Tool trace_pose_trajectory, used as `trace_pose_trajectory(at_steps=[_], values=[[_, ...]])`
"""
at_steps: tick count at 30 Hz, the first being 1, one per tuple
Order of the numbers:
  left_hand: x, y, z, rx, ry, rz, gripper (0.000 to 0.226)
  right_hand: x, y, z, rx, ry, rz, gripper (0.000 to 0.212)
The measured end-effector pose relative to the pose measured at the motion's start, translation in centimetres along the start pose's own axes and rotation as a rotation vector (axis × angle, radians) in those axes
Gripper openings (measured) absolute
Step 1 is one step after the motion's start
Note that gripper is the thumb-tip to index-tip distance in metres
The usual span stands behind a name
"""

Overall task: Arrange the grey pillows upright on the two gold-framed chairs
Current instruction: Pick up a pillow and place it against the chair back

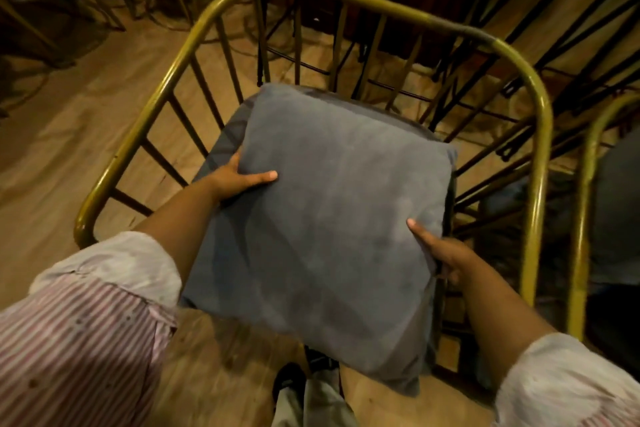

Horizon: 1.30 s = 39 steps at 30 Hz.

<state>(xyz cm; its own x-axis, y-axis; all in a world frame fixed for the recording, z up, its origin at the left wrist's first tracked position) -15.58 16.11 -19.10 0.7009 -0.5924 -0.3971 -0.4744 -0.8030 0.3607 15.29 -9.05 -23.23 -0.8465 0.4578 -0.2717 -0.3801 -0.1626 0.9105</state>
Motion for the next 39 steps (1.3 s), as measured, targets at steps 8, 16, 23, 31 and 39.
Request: trace_pose_trajectory(at_steps=[8,16,23,31,39], values=[[4.5,1.0,5.2,-0.184,-0.348,0.190,0.121,1.3,-1.9,-2.7,0.145,0.156,0.028,0.087],[5.8,3.9,2.8,-0.230,-0.506,0.252,0.105,1.9,0.6,-1.2,-0.113,0.057,-0.171,0.085],[10.2,9.2,-5.8,-0.004,-0.419,0.463,0.093,0.0,9.7,0.6,-0.347,0.393,-0.150,0.046],[18.2,15.5,-22.1,0.276,-0.486,0.595,0.080,-13.7,22.4,-0.8,-0.568,0.185,-0.389,0.041],[30.9,22.3,-36.6,0.600,-0.540,0.702,0.070,-30.1,28.7,-7.5,-0.618,-0.064,-0.577,0.038]])
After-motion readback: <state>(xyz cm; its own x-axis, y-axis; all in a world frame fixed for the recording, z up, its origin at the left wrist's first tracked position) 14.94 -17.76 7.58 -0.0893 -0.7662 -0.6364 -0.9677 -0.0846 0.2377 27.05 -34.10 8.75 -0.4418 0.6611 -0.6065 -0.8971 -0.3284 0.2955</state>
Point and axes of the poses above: each hand's wrist, its own y-axis away from the middle knuckle, its own x-axis out of the palm, z = x × y, the point moved 9 cm from there along -y, towards the middle knuckle, and after that the axes turned 15 degrees about x, right-handed, at the moved point
